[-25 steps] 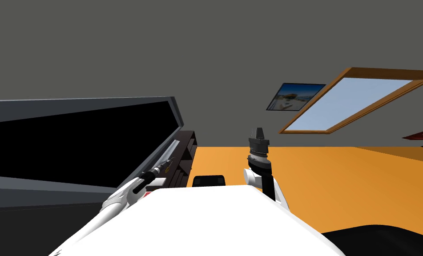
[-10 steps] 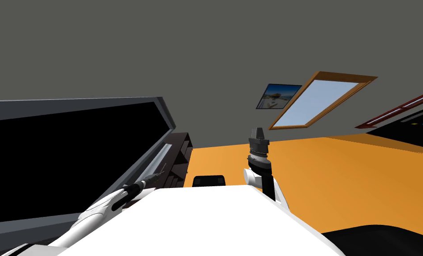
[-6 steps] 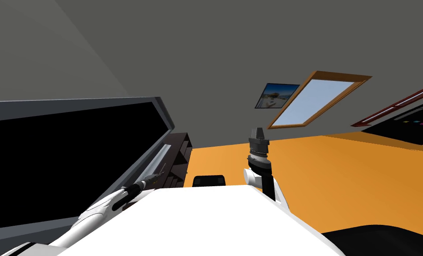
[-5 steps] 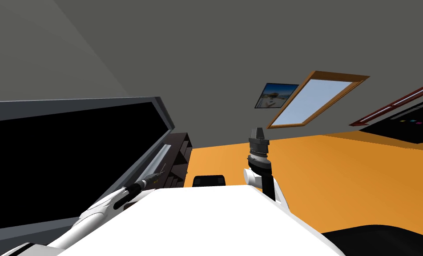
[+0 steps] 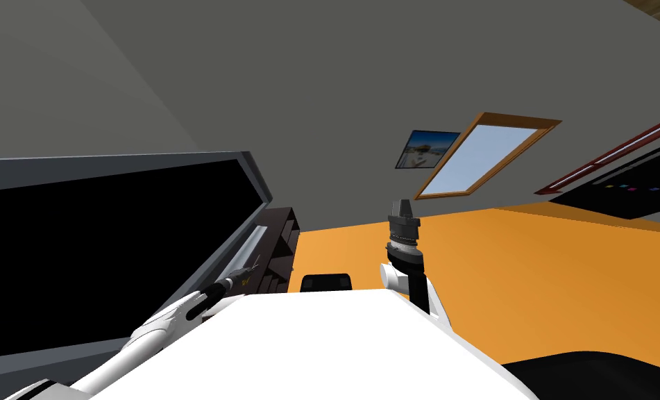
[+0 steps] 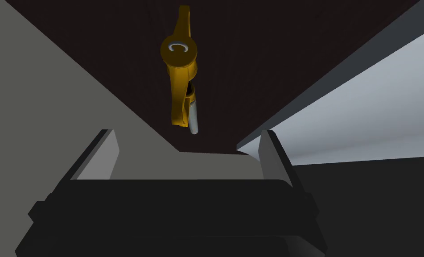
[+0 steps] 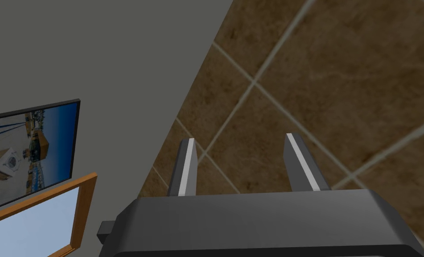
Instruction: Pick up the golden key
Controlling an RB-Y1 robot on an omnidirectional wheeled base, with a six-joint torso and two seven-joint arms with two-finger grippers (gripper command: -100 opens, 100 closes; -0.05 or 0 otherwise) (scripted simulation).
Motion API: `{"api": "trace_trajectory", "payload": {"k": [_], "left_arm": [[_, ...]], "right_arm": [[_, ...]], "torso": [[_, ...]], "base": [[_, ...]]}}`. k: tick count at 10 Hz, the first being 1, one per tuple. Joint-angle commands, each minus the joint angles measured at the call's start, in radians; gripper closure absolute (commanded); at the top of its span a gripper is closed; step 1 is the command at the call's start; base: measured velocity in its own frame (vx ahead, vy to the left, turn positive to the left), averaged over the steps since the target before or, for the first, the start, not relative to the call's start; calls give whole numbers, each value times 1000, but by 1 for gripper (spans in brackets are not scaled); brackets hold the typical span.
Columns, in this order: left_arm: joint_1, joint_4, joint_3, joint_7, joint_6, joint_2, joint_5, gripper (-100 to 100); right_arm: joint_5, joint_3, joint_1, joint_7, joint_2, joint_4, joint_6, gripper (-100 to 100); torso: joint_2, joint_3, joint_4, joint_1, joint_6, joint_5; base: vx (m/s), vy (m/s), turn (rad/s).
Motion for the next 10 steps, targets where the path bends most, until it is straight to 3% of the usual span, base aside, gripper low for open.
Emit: {"api": "trace_trajectory", "payload": {"k": [1,2,3,5,6,8,9,10], "left_arm": [[-8,1,-13,-38,19,-2,50,-100],[-8,1,-13,-38,19,-2,70,-100],[-2,-44,-46,-85,70,2,105,-100],[-2,-44,-46,-89,71,2,156,-100],[3,-88,-79,-138,117,5,190,-100],[3,-88,-79,-140,122,5,242,-100],[8,-132,-113,-189,169,9,276,-100],[8,-132,-113,-190,174,9,306,-100]], "right_arm": [[0,0,0,0,0,0,0,0],[0,0,0,0,0,0,0,0],[0,0,0,0,0,0,0,0],[0,0,0,0,0,0,0,0],[0,0,0,0,0,0,0,0],[0,0,0,0,0,0,0,0],[0,0,0,0,0,0,0,0],[0,0,0,0,0,0,0,0]], "torso": [[0,0,0,0,0,0],[0,0,0,1,0,0],[0,0,0,2,-1,0],[1,0,0,4,-1,1],[0,0,0,5,-2,1],[2,1,0,8,-3,2],[1,0,0,8,-3,2],[2,1,0,10,-3,2]], "base": [[-30,44,-46],[-13,29,-6],[-26,39,-62],[-26,34,-29],[-35,34,-65],[-26,38,-25],[-28,41,-86],[-34,43,-36]]}}
